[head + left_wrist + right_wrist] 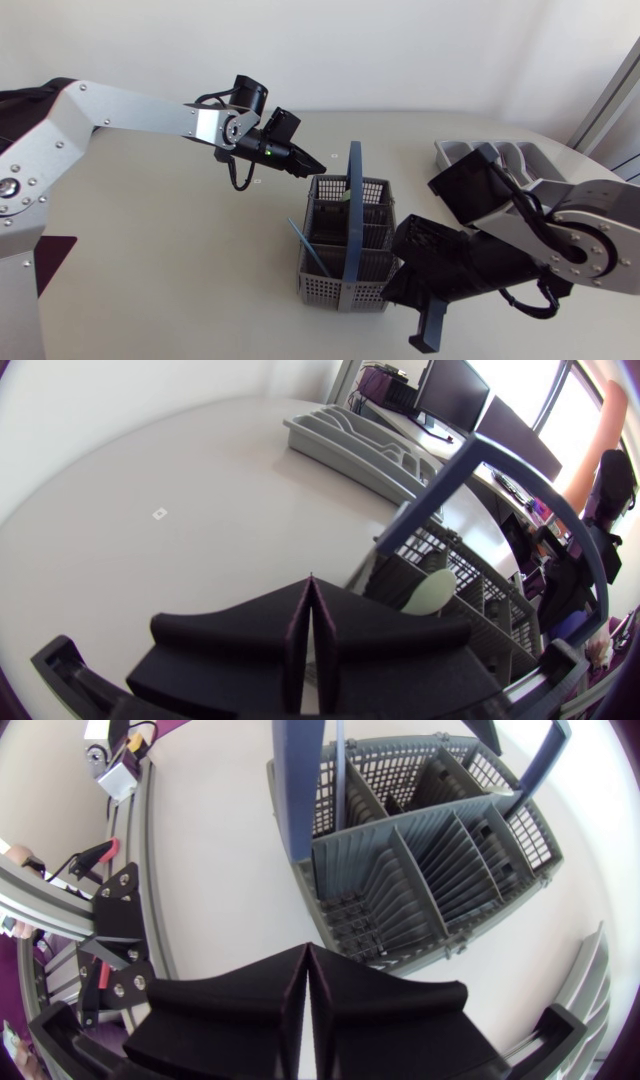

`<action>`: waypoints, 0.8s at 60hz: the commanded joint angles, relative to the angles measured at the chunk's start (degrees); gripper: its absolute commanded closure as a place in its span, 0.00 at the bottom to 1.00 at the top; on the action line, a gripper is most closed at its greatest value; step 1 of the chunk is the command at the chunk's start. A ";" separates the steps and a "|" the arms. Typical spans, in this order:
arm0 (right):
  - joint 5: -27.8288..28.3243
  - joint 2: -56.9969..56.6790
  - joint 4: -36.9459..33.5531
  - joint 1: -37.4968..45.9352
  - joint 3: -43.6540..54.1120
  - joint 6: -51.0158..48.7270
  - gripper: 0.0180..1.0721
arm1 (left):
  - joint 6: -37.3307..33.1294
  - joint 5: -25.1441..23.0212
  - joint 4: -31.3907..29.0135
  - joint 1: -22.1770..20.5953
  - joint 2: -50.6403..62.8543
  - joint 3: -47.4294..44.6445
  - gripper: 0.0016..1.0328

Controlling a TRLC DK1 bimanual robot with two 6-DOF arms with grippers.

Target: Sort the cutlery from the basket into the organizer compartments.

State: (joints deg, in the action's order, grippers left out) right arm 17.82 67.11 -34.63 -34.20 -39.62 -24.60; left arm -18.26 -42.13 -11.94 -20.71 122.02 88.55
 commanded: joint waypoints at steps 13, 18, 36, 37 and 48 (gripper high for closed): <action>-5.52 5.75 7.47 5.98 0.24 -3.09 0.94 | -4.68 -0.76 -4.31 0.49 3.14 2.76 0.97; -6.22 7.60 9.23 7.04 -0.64 -3.35 0.94 | -6.79 -0.76 -6.34 1.20 2.88 2.15 0.97; -7.80 15.59 16.61 10.46 -6.00 -2.21 0.94 | -12.24 -2.08 -8.09 5.77 -5.39 -8.66 0.97; -7.80 16.21 17.14 10.73 -6.44 -1.94 0.94 | -12.41 -2.26 -8.09 5.94 -6.09 -9.54 0.97; -7.72 21.57 21.27 10.99 -10.39 0.17 0.94 | -15.31 -2.78 -8.18 8.49 -12.77 -17.98 0.97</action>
State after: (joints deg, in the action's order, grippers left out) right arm 9.74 86.06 -16.43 -22.74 -46.09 -26.20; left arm -30.65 -41.98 -18.15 -11.46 113.12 75.59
